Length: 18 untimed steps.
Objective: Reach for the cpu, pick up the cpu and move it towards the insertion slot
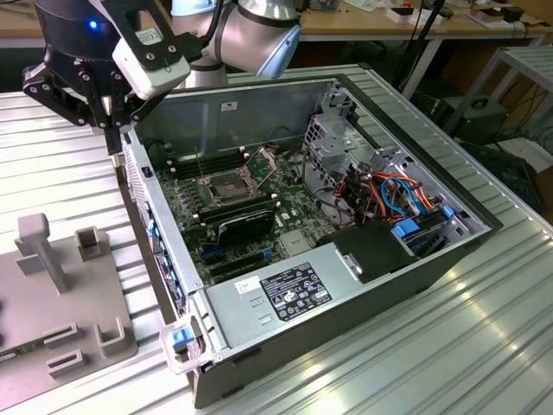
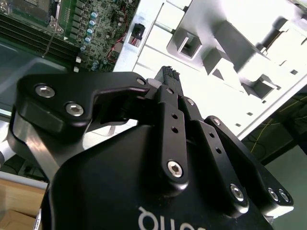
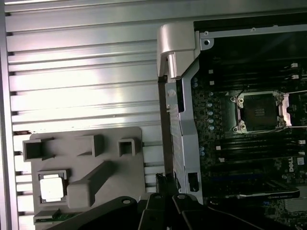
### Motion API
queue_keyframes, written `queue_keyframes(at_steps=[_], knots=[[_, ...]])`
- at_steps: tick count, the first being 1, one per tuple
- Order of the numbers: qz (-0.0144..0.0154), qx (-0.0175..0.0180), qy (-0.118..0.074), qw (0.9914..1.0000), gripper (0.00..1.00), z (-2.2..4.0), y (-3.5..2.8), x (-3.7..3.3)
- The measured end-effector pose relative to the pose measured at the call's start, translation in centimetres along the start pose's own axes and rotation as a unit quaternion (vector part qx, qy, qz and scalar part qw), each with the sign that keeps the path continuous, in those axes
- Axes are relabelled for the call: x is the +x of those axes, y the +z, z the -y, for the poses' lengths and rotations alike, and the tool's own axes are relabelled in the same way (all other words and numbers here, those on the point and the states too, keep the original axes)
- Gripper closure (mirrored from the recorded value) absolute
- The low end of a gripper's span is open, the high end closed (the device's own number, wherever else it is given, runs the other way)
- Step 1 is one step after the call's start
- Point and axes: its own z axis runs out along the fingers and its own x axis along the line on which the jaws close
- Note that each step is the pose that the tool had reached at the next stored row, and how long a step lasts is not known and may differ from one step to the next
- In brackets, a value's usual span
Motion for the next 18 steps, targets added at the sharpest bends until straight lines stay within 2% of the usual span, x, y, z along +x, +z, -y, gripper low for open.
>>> queue_keyframes(at_steps=[18], knots=[[-0.0020, 0.0001, 0.000, 1.00000, 0.89, 0.11, 0.11, 1.37]])
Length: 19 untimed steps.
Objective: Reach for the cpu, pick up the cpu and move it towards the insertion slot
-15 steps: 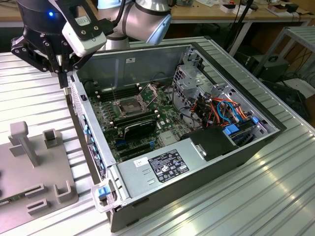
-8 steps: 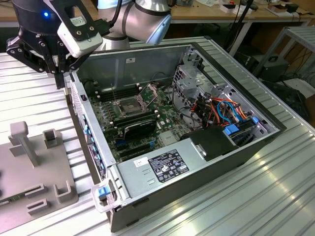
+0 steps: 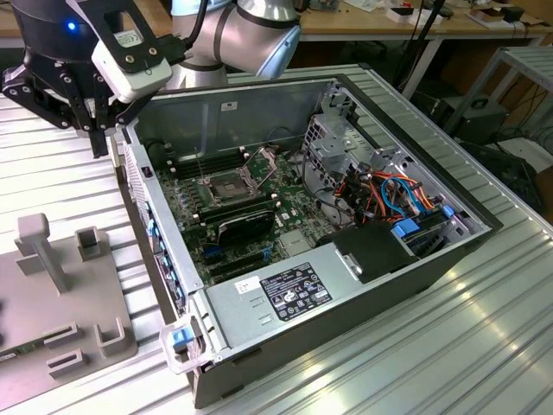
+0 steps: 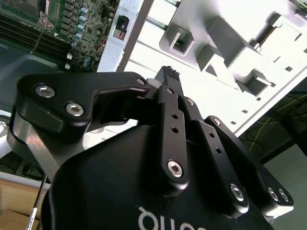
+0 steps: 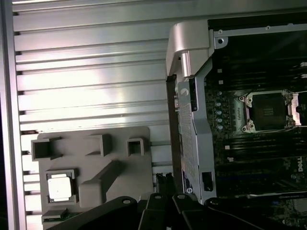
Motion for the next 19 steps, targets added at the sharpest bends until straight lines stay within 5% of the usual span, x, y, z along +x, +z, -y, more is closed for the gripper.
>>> queue_keyframes(at_steps=[19], knots=[[-0.0027, 0.0002, 0.000, 1.00000, 0.89, 0.11, 0.14, 1.38]])
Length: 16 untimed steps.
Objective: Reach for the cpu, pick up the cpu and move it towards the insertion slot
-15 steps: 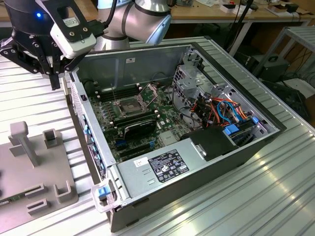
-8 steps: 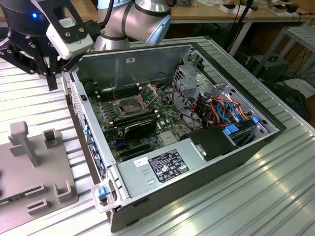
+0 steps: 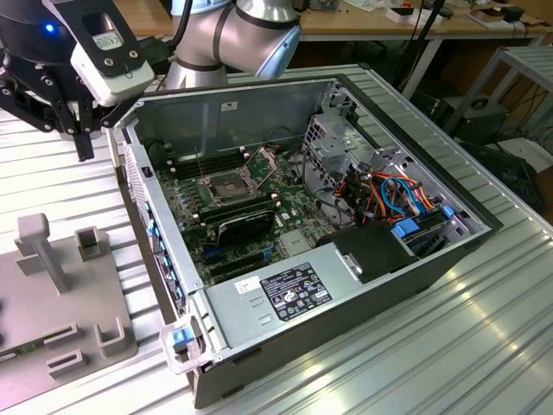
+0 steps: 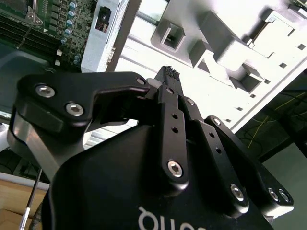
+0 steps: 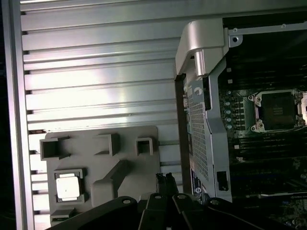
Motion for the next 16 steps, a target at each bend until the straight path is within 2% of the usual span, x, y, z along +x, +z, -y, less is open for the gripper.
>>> queue_keyframes(at_steps=[16], knots=[[-0.0022, 0.0001, 0.000, 1.00000, 0.89, 0.11, 0.14, 1.29]])
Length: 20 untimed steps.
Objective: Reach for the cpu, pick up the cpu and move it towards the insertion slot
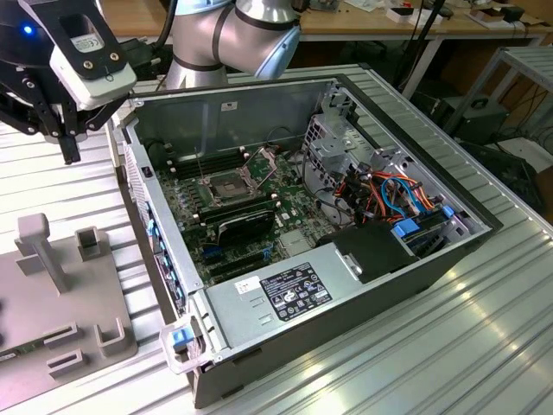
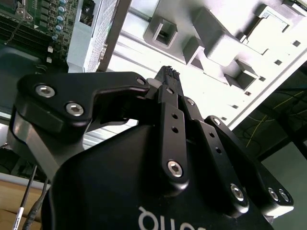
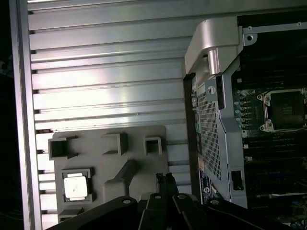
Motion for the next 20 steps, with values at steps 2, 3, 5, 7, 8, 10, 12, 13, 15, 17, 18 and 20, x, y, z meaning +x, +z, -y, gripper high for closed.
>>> queue_keyframes(at_steps=[2, 3, 5, 7, 8, 10, 12, 13, 15, 17, 18, 20], knots=[[-0.0003, 0.0001, 0.000, 1.00000, 0.89, 0.01, 0.01, 0.15], [-0.0003, 0.0000, 0.000, 1.00000, 0.89, 0.01, 0.03, 0.20], [-0.0003, 0.0000, 0.000, 1.00000, 0.89, 0.02, 0.05, 0.30], [-0.0004, 0.0000, 0.000, 1.00000, 0.89, 0.03, 0.09, 0.38], [-0.0004, 0.0001, 0.000, 1.00000, 0.89, 0.03, 0.09, 0.41], [-0.0004, 0.0000, 0.000, 1.00000, 0.89, 0.04, 0.12, 0.50], [-0.0005, 0.0001, 0.000, 1.00000, 0.89, 0.05, 0.15, 0.62], [-0.0004, 0.0000, 0.000, 1.00000, 0.89, 0.06, 0.15, 0.67], [-0.0005, 0.0000, 0.000, 1.00000, 0.89, 0.06, 0.18, 0.77], [-0.0006, 0.0000, 0.000, 1.00000, 0.89, 0.07, 0.19, 0.85], [-0.0007, 0.0000, 0.000, 1.00000, 0.89, 0.08, 0.20, 0.89], [-0.0008, 0.0001, 0.000, 1.00000, 0.89, 0.08, 0.22, 0.97]])
